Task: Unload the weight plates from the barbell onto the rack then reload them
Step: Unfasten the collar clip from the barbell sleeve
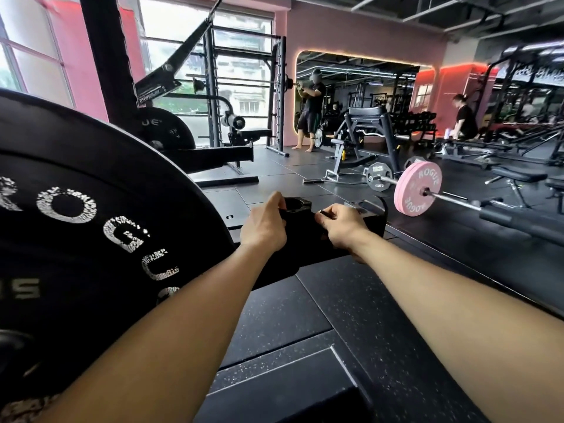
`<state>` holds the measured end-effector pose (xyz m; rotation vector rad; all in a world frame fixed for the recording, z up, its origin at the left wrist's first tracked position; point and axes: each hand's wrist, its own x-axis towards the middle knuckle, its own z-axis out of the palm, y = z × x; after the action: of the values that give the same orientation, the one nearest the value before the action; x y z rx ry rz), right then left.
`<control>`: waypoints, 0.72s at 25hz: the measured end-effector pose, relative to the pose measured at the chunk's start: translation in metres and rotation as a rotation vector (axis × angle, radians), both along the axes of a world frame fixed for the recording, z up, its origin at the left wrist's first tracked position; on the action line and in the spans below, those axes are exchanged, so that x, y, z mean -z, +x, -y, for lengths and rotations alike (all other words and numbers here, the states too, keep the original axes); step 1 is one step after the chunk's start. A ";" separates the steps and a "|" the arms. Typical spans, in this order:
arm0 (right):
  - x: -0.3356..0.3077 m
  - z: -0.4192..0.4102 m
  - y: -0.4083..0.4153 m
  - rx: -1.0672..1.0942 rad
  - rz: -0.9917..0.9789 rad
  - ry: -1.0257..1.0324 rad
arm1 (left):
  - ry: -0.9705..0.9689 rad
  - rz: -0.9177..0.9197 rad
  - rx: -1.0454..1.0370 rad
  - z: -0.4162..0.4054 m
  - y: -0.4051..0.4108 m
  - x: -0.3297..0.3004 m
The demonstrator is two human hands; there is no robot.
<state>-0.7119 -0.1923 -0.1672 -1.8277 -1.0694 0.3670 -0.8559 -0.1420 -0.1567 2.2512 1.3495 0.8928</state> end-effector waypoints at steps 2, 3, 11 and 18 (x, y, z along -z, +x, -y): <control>0.001 -0.002 0.001 0.006 0.018 -0.004 | -0.020 -0.010 0.005 0.001 0.000 -0.001; 0.001 0.000 0.001 0.006 0.028 -0.016 | -0.027 -0.013 0.020 0.005 0.000 -0.001; 0.001 0.060 -0.025 0.026 0.188 0.013 | -0.015 -0.055 0.087 0.071 -0.028 0.007; -0.002 0.164 -0.084 -0.077 0.285 -0.027 | 0.044 -0.059 0.147 0.152 -0.096 0.001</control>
<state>-0.7954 -0.3568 -0.1654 -1.9049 -1.3382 0.1685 -0.9517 -0.2942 -0.1576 2.3921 1.1815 0.8184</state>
